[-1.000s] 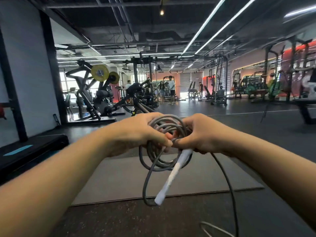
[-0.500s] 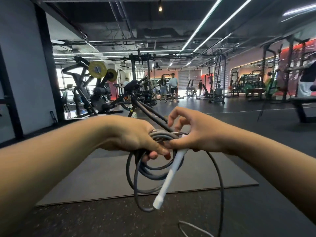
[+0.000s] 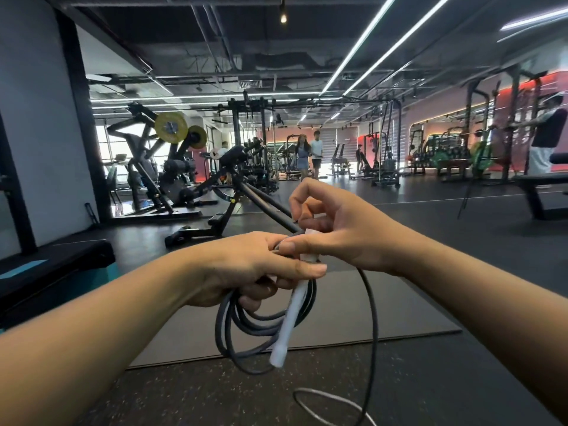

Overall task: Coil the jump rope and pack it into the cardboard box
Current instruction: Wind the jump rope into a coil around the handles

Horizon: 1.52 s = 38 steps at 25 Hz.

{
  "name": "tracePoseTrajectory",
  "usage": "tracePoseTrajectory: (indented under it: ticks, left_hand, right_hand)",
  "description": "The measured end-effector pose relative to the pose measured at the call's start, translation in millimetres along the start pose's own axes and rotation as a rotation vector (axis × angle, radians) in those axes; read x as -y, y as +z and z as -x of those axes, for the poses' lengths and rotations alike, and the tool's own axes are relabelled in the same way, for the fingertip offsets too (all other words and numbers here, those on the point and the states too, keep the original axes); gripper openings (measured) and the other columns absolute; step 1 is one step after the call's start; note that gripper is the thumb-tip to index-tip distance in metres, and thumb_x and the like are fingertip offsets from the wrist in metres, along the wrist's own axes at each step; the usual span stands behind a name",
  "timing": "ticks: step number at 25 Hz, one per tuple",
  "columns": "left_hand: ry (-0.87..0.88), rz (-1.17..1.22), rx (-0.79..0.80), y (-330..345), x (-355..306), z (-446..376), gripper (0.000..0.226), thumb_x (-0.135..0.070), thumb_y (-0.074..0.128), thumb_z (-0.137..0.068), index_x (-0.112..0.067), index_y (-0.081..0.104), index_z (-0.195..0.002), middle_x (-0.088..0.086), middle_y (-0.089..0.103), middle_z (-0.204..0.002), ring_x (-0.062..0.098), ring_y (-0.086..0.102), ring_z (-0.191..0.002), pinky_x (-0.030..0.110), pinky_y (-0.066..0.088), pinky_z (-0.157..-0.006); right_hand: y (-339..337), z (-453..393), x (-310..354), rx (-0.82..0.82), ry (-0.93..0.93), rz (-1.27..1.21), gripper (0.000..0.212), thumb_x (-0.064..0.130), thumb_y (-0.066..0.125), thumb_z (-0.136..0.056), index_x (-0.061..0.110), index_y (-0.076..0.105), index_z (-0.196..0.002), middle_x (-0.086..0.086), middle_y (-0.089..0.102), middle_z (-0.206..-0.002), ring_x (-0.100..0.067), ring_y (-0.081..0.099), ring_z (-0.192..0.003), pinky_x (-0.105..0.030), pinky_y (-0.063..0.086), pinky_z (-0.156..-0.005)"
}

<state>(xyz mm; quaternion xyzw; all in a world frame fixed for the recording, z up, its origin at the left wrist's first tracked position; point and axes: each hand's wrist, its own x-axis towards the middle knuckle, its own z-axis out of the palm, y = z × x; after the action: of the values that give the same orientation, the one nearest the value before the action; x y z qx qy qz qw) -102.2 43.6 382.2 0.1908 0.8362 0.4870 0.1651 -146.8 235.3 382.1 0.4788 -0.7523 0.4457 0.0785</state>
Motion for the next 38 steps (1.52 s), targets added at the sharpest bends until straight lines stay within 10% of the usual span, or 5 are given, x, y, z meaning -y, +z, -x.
tracePoseTrajectory:
  ticks: [13,19,26,30,38]
  left_hand:
    - [0.416,0.609,-0.458,1,3,-2,0.020,-0.034,0.069,-0.083,-0.016,0.062,-0.075,-0.003,0.021,-0.056,0.008,0.017,-0.033,0.018,0.019,-0.034]
    - [0.509,1.164,-0.886,4,-10,-37,0.028,-0.037,0.064,-0.093,-0.016,0.049,-0.083,-0.007,0.036,-0.049,0.006,0.025,-0.035,0.021,0.026,-0.035]
    - [0.317,1.262,-1.013,40,20,-58,0.031,-0.048,0.065,-0.090,-0.017,0.061,-0.090,-0.001,0.059,-0.073,0.017,0.061,-0.066,0.033,0.052,-0.066]
    - [0.279,1.318,-0.791,29,43,-34,0.031,-0.033,0.078,-0.080,-0.015,0.068,-0.104,0.001,0.065,-0.078,0.013,0.063,-0.069,0.030,0.056,-0.075]
    - [0.313,-0.052,-0.808,-18,19,20,0.086,-0.064,0.077,-0.068,-0.043,0.041,-0.143,-0.009,0.057,-0.138,0.012,0.056,-0.122,0.034,0.042,-0.095]
  right_hand:
    - [-17,37,-47,-0.310,0.442,-0.289,0.053,0.066,0.063,-0.082,0.014,0.070,-0.073,0.002,0.032,-0.056,-0.015,0.028,-0.047,-0.027,0.033,-0.047]
    - [47,22,-42,-0.268,0.279,-0.761,0.108,0.078,0.079,-0.055,-0.002,0.060,-0.124,-0.008,0.048,-0.084,-0.009,0.031,-0.058,-0.026,0.025,-0.054]
    - [94,-16,-2,-0.809,0.307,-1.033,0.023,0.030,0.076,-0.087,0.007,0.073,-0.088,-0.003,0.075,-0.066,-0.012,0.070,-0.052,-0.022,0.054,-0.047]
    - [71,-18,-5,-0.707,0.363,-0.708,0.031,0.037,0.060,-0.100,0.021,0.060,-0.074,0.010,0.050,-0.046,-0.007,0.041,-0.045,-0.022,0.033,-0.047]
    - [14,-7,0,-0.092,0.362,-0.132,0.032,0.034,0.056,-0.103,0.017,0.054,-0.076,0.006,0.039,-0.055,-0.005,0.030,-0.042,-0.024,0.020,-0.044]
